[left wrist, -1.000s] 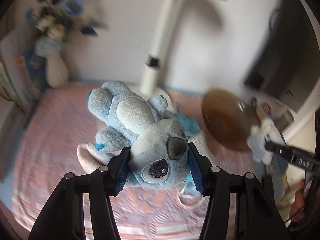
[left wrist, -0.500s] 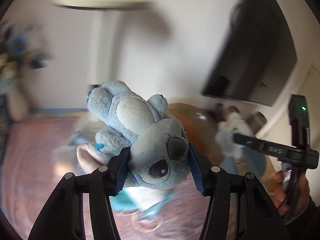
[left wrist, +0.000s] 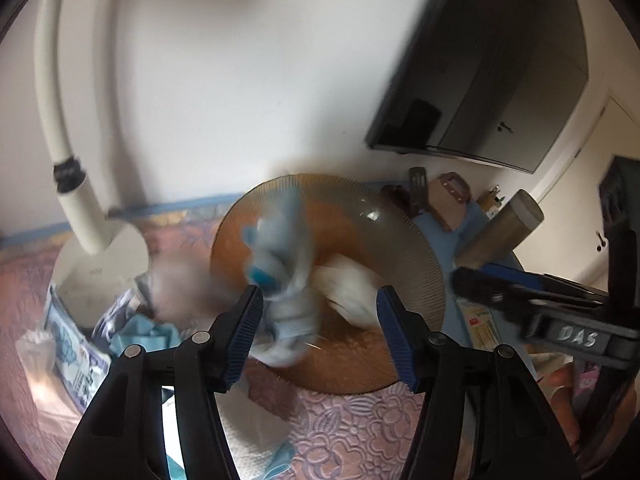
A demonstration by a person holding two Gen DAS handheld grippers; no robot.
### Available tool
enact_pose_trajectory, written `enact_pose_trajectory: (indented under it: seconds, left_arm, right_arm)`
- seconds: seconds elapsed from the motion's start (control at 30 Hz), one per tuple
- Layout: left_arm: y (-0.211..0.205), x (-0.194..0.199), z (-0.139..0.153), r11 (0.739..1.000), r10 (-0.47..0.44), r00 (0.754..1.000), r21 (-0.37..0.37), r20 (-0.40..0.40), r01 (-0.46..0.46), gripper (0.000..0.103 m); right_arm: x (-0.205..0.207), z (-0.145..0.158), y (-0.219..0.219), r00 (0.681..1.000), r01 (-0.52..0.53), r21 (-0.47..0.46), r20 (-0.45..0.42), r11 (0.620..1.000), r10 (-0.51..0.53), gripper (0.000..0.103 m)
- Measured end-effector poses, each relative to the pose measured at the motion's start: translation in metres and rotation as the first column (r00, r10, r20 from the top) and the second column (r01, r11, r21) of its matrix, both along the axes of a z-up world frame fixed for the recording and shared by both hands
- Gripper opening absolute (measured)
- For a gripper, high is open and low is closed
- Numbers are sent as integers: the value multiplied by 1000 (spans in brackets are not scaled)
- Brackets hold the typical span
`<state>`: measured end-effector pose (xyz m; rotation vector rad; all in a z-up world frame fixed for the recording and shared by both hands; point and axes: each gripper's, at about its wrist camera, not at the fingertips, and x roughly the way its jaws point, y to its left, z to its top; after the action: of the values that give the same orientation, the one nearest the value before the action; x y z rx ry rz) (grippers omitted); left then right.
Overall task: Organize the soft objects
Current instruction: 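Carry both plush toys onto the amber glass plate and open both tools, then grasp the translucent OSTREE pouch with the left tool while the right tool grasps the Dafi packet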
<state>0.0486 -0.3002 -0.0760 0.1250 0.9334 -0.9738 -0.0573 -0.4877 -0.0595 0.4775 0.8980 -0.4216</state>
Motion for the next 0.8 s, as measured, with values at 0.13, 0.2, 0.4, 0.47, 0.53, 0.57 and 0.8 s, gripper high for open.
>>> enact_pose_trajectory:
  seconds: [0.13,0.2,0.4,0.47,0.53,0.57,0.8]
  left_arm:
    - [27,2,-2,999,41,999,5,-11,-41,62]
    - [45,1,-2,998,68,998,16,-12,-68,62]
    - [83,-4,1,987,157,987,40,-26,-155,62]
    - [92,-9,3,984,176,984,38,-23,-175,62]
    - [101,-13,6,981,191,981,39,-21,-191,62]
    - [104,-15,7,979,199,980,41,-23,-198,62]
    - [122,-20,10,968,246,969,58,-13,-245,62]
  right_arm:
    - [-12,-9,-7,1000,18,41,-10,999,-17,61]
    - [-17,-13,-7,1000,25,64,-12,998,-24,61]
    - [-17,-11,8,1000,-7,71,-7,997,7,61]
    - [-14,-9,18,1000,-31,68,-3,997,31,61]
    - [-10,-7,29,998,-58,55,-5,997,58,61]
    - [-9,-6,34,998,-66,46,-12,997,66,61]
    - [0,-4,59,992,-115,26,-47,993,116,61]
